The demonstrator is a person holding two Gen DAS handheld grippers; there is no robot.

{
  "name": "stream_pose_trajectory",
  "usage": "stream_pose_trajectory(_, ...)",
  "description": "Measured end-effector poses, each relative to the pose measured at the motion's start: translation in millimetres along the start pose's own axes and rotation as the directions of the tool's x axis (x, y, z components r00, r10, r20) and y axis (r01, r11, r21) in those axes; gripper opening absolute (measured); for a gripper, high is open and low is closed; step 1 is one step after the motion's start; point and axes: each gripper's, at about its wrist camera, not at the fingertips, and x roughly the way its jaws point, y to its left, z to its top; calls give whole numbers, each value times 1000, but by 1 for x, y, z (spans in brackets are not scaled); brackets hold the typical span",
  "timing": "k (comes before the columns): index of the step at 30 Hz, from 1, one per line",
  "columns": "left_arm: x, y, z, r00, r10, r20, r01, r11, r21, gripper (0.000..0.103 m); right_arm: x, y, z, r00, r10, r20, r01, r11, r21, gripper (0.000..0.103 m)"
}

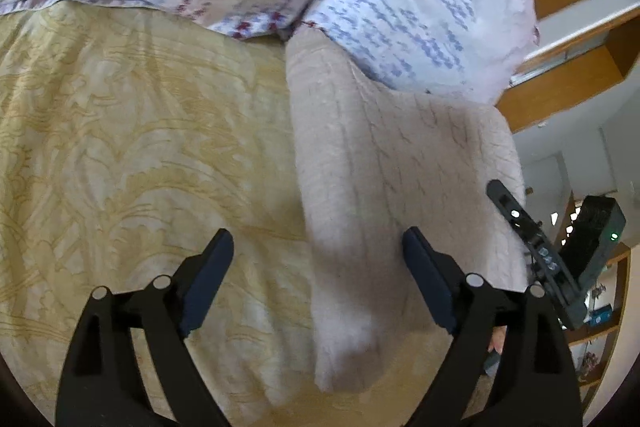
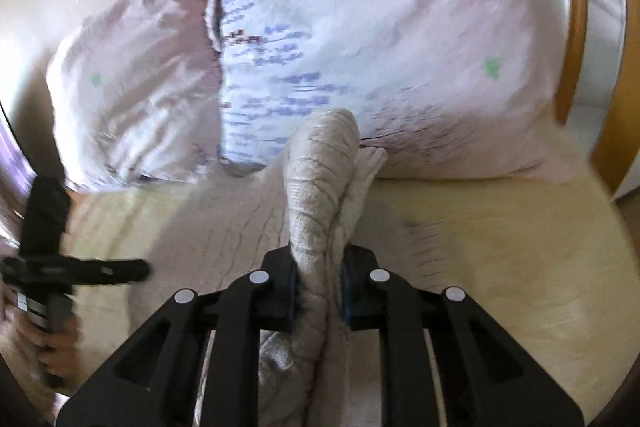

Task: Fold small clothes

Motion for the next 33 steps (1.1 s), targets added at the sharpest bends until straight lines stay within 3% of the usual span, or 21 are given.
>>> stream_pose_trajectory(3,3,-11,-4,1000,-2,-2,2,999,34,86,-1,-16,-3,996,-90,10,90,996,-17,16)
stream_pose_trajectory(11,13,-30,-13,1000,16,-11,-15,994,106,86,5,-35,-11,998,-68,-11,68,997,25,16)
stream_pose_trajectory(14,17,-34,-16,1000,17,-20,-15,993,115,86,28,-51,-16,993,-49,-104,57,995,76,20)
stream_pose_trajectory(16,19,-36,-19,999,13,-29,-10,993,117,86,39,-68,-25,985,-23,-172,50,987,150,32)
stream_pose_trajectory(17,19,-36,-20,999,10,-32,-6,993,119,86,38,-79,-28,986,-2,-169,38,977,208,43)
stream_pose_trajectory(20,19,-38,-26,999,-2,-43,8,992,129,86,19,-97,-33,991,-15,-136,54,958,283,56)
stream_pose_trajectory(22,19,-38,-29,999,-1,-47,7,991,133,86,1,-103,-37,994,-9,-110,44,948,315,58)
stream_pose_trajectory(27,18,-45,-37,999,32,-33,-26,985,172,86,-32,-98,-57,992,114,-61,-85,931,354,58)
stream_pose_trajectory(33,25,-56,-49,993,120,8,-119,971,207,86,-46,-80,-74,992,114,-57,-92,951,296,58)
